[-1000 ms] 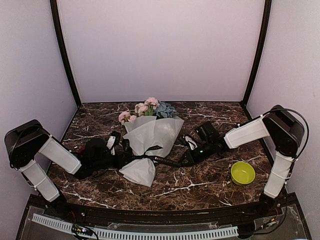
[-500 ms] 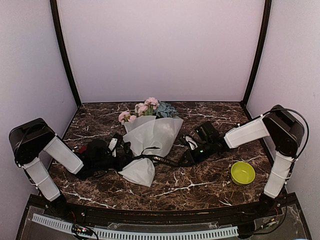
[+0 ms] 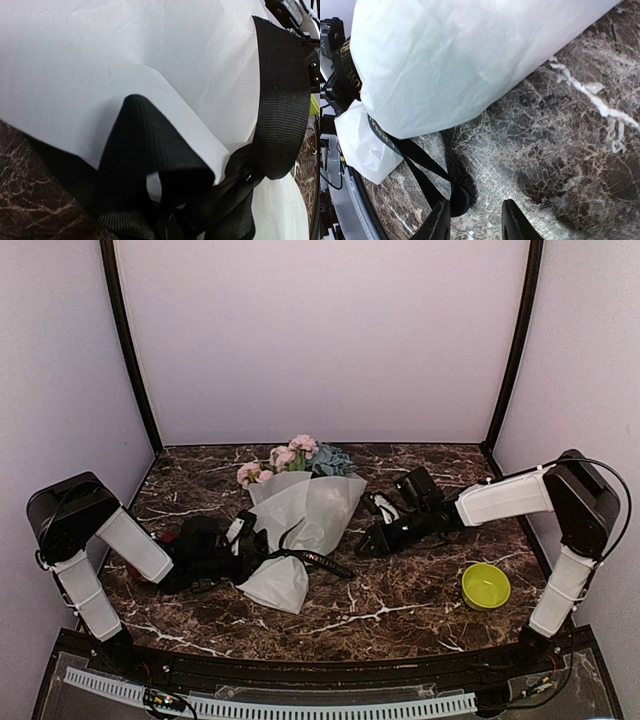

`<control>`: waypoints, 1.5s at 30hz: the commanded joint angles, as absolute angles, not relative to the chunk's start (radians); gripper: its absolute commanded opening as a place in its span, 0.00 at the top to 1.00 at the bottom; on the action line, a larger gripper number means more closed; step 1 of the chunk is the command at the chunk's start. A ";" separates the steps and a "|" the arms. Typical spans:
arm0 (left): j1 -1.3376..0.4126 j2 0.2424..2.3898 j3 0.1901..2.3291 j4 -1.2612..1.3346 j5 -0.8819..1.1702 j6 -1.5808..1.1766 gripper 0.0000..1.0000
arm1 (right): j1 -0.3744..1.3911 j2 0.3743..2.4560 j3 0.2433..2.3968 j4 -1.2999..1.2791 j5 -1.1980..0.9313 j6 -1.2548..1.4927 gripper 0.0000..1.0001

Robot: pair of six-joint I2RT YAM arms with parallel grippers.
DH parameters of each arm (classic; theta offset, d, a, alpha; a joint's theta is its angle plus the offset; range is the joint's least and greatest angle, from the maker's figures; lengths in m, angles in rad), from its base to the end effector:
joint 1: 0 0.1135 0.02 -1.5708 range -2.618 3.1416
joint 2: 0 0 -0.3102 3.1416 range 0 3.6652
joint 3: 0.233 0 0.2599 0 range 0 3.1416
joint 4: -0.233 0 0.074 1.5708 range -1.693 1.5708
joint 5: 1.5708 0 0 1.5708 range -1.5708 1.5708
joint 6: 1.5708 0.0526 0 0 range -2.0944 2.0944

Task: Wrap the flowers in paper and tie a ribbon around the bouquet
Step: Adjust the folded bouquet at the center of the board, then reset both arms

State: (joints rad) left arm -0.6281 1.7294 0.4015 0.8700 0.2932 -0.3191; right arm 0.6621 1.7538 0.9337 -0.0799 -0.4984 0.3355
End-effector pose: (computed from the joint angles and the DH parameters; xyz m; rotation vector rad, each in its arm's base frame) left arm 0.2335 -0.1884 0.1338 0.5179 2.0616 -0.8787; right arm 0.2744 0.2458 0.1804 -0.6507 2.5298 1.0153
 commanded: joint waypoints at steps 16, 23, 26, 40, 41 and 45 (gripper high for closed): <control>-0.772 1.759 0.676 0.571 0.390 -0.110 0.78 | 0.586 1.757 1.068 -0.040 -0.175 0.465 0.62; -0.767 1.548 0.484 0.610 0.245 -0.230 0.45 | 0.472 1.556 0.927 -0.043 -0.086 0.459 0.58; -0.763 1.410 0.402 0.605 0.145 -0.266 0.35 | 0.420 1.457 0.878 -0.032 -0.046 0.455 0.53; -0.516 1.159 0.615 0.135 -0.186 -0.254 0.13 | 0.121 1.042 0.604 0.135 0.165 0.430 0.00; -0.487 1.168 0.637 0.121 -0.191 -0.260 0.13 | 0.107 1.034 0.590 0.144 0.168 0.430 0.00; -0.387 1.193 0.704 0.080 -0.188 -0.256 0.13 | 0.078 1.017 0.544 0.183 0.201 0.433 0.00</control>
State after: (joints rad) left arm -0.4610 1.1786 0.6434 0.1902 -0.1425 -0.2665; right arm 0.0998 1.0340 0.5842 0.0990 0.1482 0.4389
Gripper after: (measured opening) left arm 0.870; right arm 0.999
